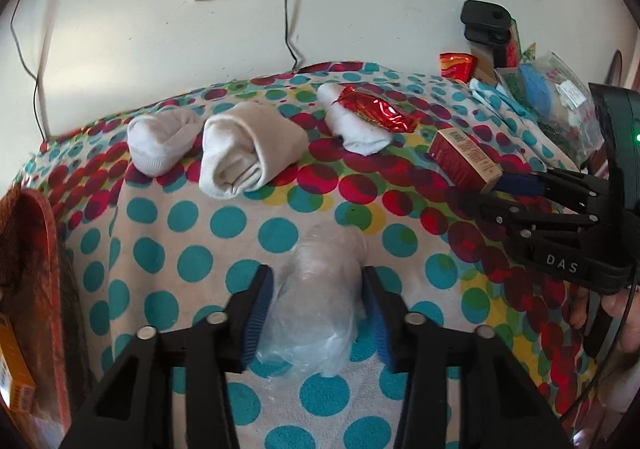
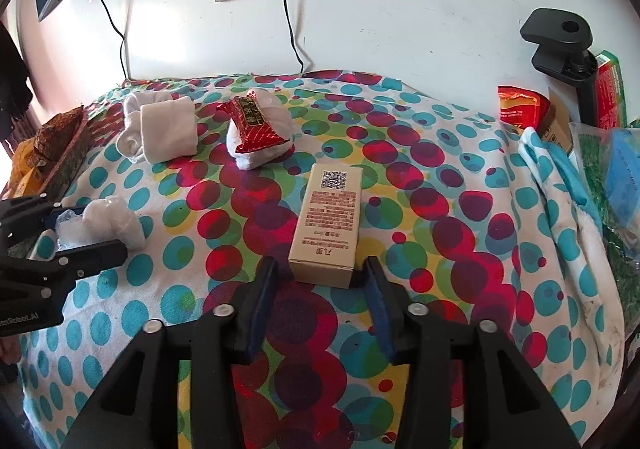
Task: Organize objects
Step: 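Grasp the clear plastic bag on the cloth with the left gripper and lift it, then carry the clear plastic bag into the red tray and open the left gripper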
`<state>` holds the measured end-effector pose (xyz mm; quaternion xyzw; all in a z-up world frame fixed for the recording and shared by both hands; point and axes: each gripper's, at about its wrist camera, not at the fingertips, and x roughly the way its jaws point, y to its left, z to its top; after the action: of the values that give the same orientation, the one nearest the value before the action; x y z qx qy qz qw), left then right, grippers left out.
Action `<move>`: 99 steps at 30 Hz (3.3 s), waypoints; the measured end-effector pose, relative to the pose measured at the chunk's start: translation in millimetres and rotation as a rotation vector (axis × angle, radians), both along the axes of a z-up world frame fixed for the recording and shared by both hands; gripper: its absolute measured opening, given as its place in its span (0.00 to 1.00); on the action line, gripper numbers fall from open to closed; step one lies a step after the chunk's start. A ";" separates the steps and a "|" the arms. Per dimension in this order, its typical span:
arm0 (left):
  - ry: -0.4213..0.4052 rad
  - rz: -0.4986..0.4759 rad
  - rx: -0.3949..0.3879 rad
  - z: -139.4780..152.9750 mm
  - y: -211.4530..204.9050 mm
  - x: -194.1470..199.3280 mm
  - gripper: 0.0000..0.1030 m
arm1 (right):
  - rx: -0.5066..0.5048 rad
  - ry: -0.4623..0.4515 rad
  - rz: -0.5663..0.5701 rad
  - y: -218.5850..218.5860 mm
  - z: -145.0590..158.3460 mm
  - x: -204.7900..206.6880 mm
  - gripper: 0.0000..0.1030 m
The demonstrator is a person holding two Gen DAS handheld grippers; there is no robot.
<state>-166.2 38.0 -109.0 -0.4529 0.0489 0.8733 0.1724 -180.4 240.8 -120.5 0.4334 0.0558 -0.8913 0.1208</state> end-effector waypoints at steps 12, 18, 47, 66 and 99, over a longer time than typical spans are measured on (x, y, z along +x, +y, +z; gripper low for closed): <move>0.055 0.027 0.001 -7.0 2.9 6.1 0.33 | 0.020 0.048 -0.011 -0.1 5.9 5.7 0.27; 0.072 0.061 0.006 -5.2 -2.8 6.8 0.31 | 0.050 0.074 -0.013 -4.6 8.8 8.0 0.27; 0.161 0.166 -0.015 23.7 -31.5 64.2 0.31 | 0.128 0.068 0.029 -20.0 2.6 9.4 0.27; 0.172 0.326 0.017 53.3 -119.7 99.8 0.31 | 0.144 0.057 0.034 -22.5 1.0 9.2 0.27; 0.041 0.684 -0.011 34.5 -319.4 65.1 0.31 | 0.140 0.054 0.033 -20.8 0.7 8.7 0.28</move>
<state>-101.1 -281.4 -74.5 -0.4263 -0.0978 0.8892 -0.1340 -171.7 220.0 -119.8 0.4157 0.1283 -0.8944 0.1035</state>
